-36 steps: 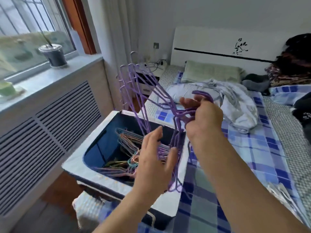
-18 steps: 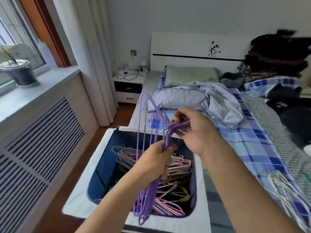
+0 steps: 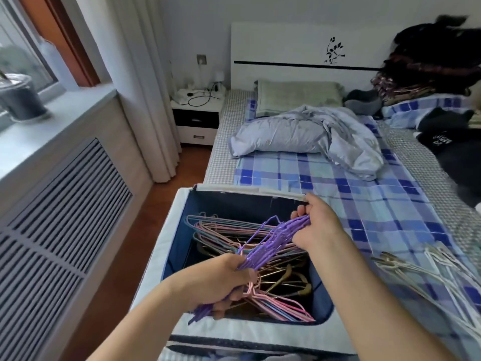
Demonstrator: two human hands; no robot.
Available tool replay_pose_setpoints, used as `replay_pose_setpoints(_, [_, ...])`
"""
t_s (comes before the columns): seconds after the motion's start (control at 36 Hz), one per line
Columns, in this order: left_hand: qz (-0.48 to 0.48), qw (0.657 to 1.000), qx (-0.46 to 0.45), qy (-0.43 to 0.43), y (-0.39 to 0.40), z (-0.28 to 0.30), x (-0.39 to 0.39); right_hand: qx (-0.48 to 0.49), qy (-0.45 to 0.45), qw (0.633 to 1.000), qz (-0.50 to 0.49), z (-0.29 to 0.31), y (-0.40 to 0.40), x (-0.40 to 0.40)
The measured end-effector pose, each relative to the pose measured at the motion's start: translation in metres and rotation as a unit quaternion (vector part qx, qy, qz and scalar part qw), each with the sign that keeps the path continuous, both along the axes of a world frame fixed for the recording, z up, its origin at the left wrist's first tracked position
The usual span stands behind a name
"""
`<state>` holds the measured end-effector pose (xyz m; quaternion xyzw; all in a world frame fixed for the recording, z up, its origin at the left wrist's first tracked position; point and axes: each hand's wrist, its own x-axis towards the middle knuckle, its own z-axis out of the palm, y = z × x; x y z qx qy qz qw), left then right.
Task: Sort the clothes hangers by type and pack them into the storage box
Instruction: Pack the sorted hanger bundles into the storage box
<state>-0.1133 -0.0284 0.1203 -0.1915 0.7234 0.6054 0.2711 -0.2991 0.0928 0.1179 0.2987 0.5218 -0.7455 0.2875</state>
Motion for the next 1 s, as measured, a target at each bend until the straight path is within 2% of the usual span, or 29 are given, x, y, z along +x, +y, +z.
replay_pose_setpoints(0.08, [-0.003, 0.996, -0.082, -0.031, -0.010, -0.013, 0.006, 0.004, -0.039, 0.999, -0.027, -0.031, -0.007, 0.010])
replay_pose_setpoints(0.17, [-0.029, 0.981, -0.190, -0.040, -0.019, -0.020, 0.010, -0.041, -0.061, 0.996, -0.051, -0.057, -0.017, 0.017])
replay_pose_setpoints(0.22, [-0.060, 0.944, -0.326, -0.004, -0.025, -0.026, 0.013, -0.088, -0.056, 0.993, -0.051, -0.068, -0.026, 0.021])
replay_pose_setpoints(0.28, [-0.081, 0.908, -0.411, 0.022, -0.027, -0.039, 0.016, -0.116, -0.046, 0.991, -0.039, -0.079, -0.034, 0.022])
replay_pose_setpoints(0.39, [-0.071, 0.870, -0.488, 0.025, -0.012, -0.065, 0.020, -0.032, -0.040, 0.997, 0.062, -0.100, -0.045, 0.016])
replay_pose_setpoints(0.47, [-0.074, 0.856, -0.512, 0.019, 0.007, -0.073, 0.016, 0.028, -0.031, 0.988, 0.145, -0.108, -0.043, 0.007])
replay_pose_setpoints(0.61, [-0.073, 0.851, -0.519, 0.017, 0.022, -0.087, 0.014, 0.042, -0.006, 0.989, 0.140, -0.121, -0.031, 0.004])
replay_pose_setpoints(0.72, [-0.086, 0.898, -0.432, 0.004, 0.014, -0.084, 0.015, 0.017, -0.007, 0.990, 0.136, -0.130, -0.014, 0.003])
replay_pose_setpoints(0.75, [-0.081, 0.910, -0.406, 0.017, 0.012, -0.086, 0.018, 0.020, -0.002, 0.990, 0.140, -0.130, -0.011, 0.002])
replay_pose_setpoints(0.81, [-0.022, 0.929, -0.356, 0.099, 0.009, -0.089, 0.029, 0.034, 0.007, 0.989, 0.147, -0.130, -0.009, 0.000])
replay_pose_setpoints(0.86, [0.067, 0.893, -0.384, 0.224, 0.004, -0.090, 0.038, 0.051, 0.010, 0.986, 0.156, -0.129, -0.007, -0.004])
replay_pose_setpoints(0.89, [0.110, 0.868, -0.413, 0.254, -0.001, -0.092, 0.040, 0.058, 0.009, 0.985, 0.160, -0.128, -0.005, -0.006])
replay_pose_setpoints(0.92, [0.145, 0.860, -0.423, 0.244, -0.006, -0.091, 0.042, 0.061, 0.004, 0.985, 0.163, -0.128, -0.004, -0.007])
replay_pose_setpoints(0.94, [0.178, 0.875, -0.403, 0.200, -0.015, -0.091, 0.041, 0.059, -0.005, 0.985, 0.163, -0.127, -0.004, -0.009])
replay_pose_setpoints(0.97, [0.207, 0.917, -0.325, 0.107, -0.023, -0.088, 0.041, 0.056, -0.015, 0.984, 0.166, -0.127, -0.003, -0.010])
replay_pose_setpoints(1.0, [0.254, 0.948, -0.188, 0.020, -0.027, -0.080, 0.036, 0.053, -0.023, 0.983, 0.173, -0.126, -0.004, -0.011])
